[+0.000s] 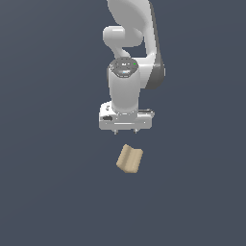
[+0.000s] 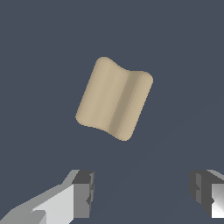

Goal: Pick up the object and move it to a goal position.

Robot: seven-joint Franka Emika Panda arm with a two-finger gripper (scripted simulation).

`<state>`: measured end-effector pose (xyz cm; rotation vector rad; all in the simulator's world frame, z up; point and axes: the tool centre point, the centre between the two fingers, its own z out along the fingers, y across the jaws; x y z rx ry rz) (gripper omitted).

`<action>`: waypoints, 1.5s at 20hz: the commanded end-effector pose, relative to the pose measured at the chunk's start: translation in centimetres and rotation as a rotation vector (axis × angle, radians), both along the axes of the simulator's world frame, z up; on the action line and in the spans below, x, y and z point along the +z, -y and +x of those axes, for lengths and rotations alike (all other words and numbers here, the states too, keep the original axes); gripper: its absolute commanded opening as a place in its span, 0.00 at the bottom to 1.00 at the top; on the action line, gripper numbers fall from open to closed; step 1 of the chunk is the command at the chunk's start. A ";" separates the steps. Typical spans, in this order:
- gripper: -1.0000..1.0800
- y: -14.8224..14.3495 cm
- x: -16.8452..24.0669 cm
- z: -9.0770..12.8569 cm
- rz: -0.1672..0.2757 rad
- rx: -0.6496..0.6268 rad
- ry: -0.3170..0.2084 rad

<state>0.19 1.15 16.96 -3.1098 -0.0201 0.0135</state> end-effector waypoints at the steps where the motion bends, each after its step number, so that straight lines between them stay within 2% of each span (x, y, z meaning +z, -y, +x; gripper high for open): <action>1: 0.81 0.0 0.0 0.0 0.002 -0.001 0.000; 7: 0.81 -0.1 -0.6 0.0 0.033 -0.010 -0.003; 13: 0.81 -0.3 -1.8 0.1 0.102 -0.031 -0.006; 18: 0.81 -0.4 -3.3 0.2 0.189 -0.062 -0.006; 30: 0.81 -0.4 -7.0 0.9 0.441 -0.186 0.030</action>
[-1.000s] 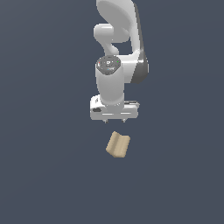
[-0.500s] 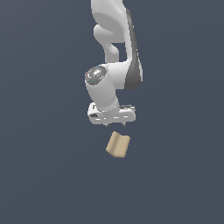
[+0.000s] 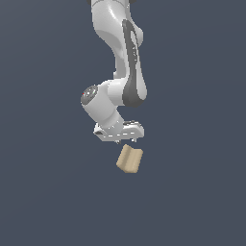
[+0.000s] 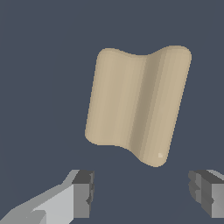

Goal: Pick up the object and move it to a goal position.

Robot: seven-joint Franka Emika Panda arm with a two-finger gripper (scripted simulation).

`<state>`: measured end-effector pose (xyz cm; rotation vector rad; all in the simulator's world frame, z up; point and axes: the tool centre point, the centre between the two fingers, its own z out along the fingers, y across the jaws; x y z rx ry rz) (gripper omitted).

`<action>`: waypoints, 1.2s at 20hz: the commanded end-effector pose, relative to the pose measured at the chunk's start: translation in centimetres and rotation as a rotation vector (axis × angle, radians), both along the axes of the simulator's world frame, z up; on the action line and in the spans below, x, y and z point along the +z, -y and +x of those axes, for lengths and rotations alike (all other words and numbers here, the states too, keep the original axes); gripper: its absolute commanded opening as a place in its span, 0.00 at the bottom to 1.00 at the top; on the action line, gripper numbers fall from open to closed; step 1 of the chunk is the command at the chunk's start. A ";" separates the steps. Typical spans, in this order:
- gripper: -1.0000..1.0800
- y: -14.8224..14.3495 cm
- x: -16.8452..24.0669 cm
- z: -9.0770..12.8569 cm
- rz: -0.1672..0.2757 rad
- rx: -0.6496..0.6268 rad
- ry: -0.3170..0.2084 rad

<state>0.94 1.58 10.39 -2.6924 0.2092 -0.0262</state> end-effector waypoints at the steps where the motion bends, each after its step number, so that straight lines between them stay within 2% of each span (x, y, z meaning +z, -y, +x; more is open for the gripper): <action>1: 0.81 0.1 -0.7 0.2 0.051 -0.032 0.010; 7: 0.81 0.5 -2.1 0.6 0.164 -0.116 0.038; 12: 0.81 0.9 -2.9 0.9 0.235 -0.179 0.060; 18: 0.81 1.3 -3.5 1.2 0.287 -0.230 0.078; 24: 0.81 1.4 -3.7 1.3 0.307 -0.251 0.085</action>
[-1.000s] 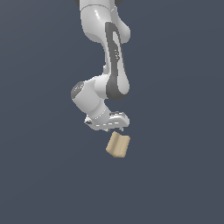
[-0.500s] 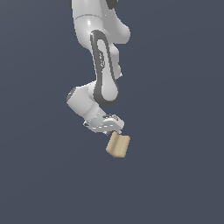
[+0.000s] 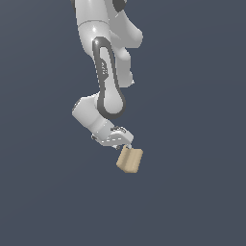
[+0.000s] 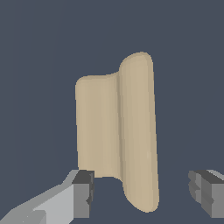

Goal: Pick up the object and move it to a goal position.

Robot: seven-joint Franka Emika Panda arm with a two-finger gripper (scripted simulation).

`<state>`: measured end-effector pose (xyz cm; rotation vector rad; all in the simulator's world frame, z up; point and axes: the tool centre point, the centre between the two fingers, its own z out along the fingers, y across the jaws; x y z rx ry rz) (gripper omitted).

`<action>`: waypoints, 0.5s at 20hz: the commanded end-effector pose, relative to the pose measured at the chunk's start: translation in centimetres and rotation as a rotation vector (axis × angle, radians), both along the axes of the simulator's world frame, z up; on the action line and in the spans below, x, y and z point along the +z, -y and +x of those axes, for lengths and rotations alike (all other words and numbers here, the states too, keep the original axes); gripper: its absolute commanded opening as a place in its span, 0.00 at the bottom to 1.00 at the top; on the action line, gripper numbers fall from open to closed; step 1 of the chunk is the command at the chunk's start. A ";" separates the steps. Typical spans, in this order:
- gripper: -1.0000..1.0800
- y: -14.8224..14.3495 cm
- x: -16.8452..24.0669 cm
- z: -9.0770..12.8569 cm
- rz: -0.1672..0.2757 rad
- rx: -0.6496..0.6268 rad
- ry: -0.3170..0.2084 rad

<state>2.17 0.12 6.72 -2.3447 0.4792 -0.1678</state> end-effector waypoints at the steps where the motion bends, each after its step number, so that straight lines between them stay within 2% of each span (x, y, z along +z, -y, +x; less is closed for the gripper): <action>1: 0.81 0.0 0.0 0.0 0.004 -0.004 0.002; 10: 0.81 -1.3 -1.6 0.5 0.004 -0.004 0.001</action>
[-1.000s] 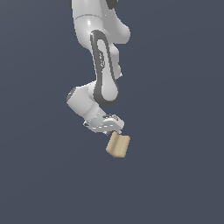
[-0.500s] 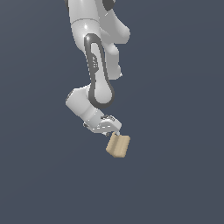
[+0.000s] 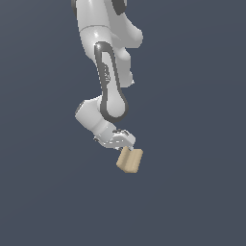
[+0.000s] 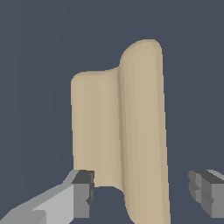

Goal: Pick up the object and move it to a goal position.

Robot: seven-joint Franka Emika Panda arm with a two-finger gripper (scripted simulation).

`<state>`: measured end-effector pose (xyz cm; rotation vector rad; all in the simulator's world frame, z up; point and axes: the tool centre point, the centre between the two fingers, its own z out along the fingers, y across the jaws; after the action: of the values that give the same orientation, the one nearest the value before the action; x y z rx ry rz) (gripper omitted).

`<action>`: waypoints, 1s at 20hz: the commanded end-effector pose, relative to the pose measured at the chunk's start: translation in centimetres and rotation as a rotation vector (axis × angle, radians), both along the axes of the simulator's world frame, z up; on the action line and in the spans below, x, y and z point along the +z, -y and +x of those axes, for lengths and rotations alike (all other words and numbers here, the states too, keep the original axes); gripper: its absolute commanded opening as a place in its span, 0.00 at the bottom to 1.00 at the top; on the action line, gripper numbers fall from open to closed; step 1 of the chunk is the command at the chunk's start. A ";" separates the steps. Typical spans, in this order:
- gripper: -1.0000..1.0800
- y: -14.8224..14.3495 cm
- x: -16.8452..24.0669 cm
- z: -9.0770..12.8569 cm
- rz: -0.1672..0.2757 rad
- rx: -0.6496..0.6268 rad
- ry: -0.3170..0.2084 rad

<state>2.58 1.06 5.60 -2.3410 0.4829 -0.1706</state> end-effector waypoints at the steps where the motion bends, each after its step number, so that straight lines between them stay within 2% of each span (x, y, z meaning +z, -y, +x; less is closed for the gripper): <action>1: 0.81 -0.6 -0.7 0.2 0.001 0.000 0.000; 5: 0.81 -1.0 -1.1 0.3 0.001 -0.001 -0.001; 6: 0.00 -1.0 -1.1 0.3 0.001 -0.001 -0.001; 20: 0.00 -0.5 -0.8 0.4 0.001 0.000 0.000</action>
<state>2.90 1.88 4.67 -2.3395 0.4825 -0.1693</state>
